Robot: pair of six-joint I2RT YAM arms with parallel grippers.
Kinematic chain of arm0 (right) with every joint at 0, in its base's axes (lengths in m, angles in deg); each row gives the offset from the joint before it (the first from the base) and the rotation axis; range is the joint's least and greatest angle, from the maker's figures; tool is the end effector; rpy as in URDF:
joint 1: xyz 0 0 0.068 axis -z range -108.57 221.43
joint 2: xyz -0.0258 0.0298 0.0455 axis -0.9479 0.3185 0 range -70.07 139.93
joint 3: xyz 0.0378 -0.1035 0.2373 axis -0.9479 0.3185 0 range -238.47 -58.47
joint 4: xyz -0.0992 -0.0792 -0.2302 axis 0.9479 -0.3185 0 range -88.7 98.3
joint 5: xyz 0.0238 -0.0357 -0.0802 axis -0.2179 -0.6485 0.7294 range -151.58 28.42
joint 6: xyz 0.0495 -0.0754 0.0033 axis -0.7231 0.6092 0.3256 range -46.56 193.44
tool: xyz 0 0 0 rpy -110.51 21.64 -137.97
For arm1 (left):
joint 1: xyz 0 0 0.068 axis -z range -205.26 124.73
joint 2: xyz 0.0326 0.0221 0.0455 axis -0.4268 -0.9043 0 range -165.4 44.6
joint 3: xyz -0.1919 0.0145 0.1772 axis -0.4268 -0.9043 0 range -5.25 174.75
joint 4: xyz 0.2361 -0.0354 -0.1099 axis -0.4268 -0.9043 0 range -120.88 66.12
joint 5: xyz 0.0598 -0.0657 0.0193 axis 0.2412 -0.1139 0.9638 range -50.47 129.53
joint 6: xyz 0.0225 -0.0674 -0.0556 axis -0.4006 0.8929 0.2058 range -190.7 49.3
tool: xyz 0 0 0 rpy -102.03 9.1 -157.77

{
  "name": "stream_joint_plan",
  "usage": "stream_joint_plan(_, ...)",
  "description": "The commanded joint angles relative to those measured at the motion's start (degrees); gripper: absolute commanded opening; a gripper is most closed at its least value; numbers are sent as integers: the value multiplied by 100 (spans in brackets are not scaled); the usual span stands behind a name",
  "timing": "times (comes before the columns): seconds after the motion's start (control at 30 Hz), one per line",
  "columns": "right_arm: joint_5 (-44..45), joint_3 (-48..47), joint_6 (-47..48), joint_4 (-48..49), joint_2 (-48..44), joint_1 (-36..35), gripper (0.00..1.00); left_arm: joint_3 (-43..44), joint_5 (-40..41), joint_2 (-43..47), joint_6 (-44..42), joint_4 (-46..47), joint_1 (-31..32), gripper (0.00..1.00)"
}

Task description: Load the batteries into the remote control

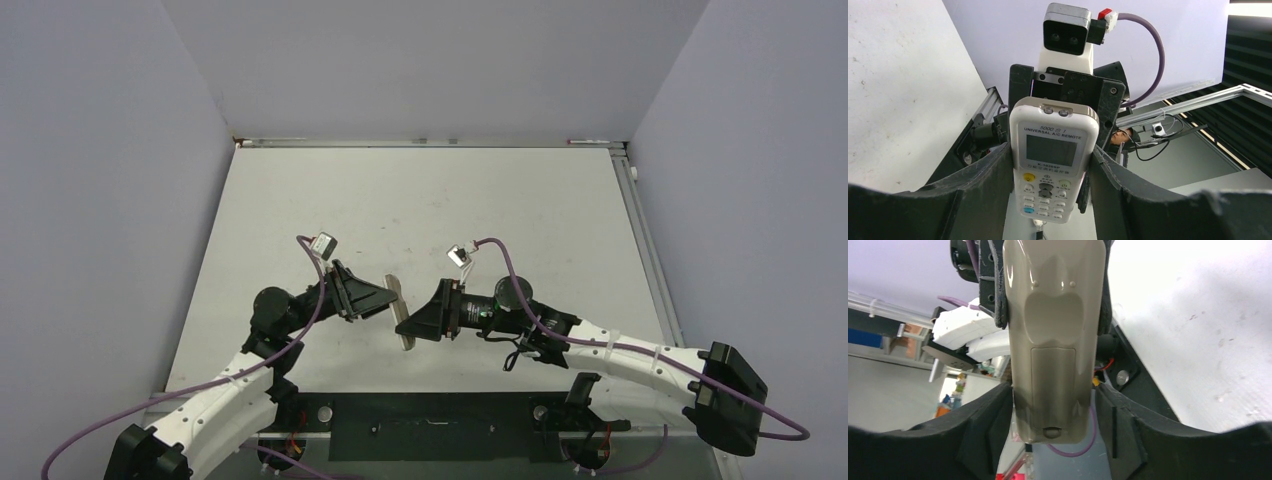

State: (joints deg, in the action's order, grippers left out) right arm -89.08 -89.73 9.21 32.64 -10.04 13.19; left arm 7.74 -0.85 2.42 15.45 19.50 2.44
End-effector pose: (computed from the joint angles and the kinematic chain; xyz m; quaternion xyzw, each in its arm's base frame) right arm 0.1178 0.2611 0.2549 -0.1240 0.7203 0.6624 0.1646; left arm 0.1604 -0.1433 0.2483 -0.0439 0.6362 -0.7363 0.2264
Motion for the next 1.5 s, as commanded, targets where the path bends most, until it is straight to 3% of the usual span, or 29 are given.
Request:
stream_joint_plan(0.0, 267, -60, 261, -218, -294, -4, 67, 372, 119, 129, -188, -136, -11, 0)
stream_joint_plan(0.13, 352, -165, 479, -645, -444, 13, 85, 401, 152, 144, -262, -285, -11, 0)
stream_joint_plan(0.37, 629, -490, 1057, -1750, -759, 160, 94, 610, 255, 191, -597, -988, -2, 0)
stream_joint_plan(0.5, 1155, -812, 1605, -2802, -892, 218, 95, 1080, 435, 155, -1420, -2546, -1, 0)
stream_joint_plan(0.7, 2011, -1312, 2197, -4223, -984, 219, 95, 1598, 888, -211, -2315, -3949, 5, 0)
stream_joint_plan(1.03, 4164, -1404, 2230, -5613, -1323, 222, 96, 2345, 1818, -1255, -2974, -5073, 219, 0)
stream_joint_plan(1.47, 4534, -1170, 2293, -6139, -1495, 245, 97, 3787, 3444, -3284, -3194, -6082, 1250, 0)
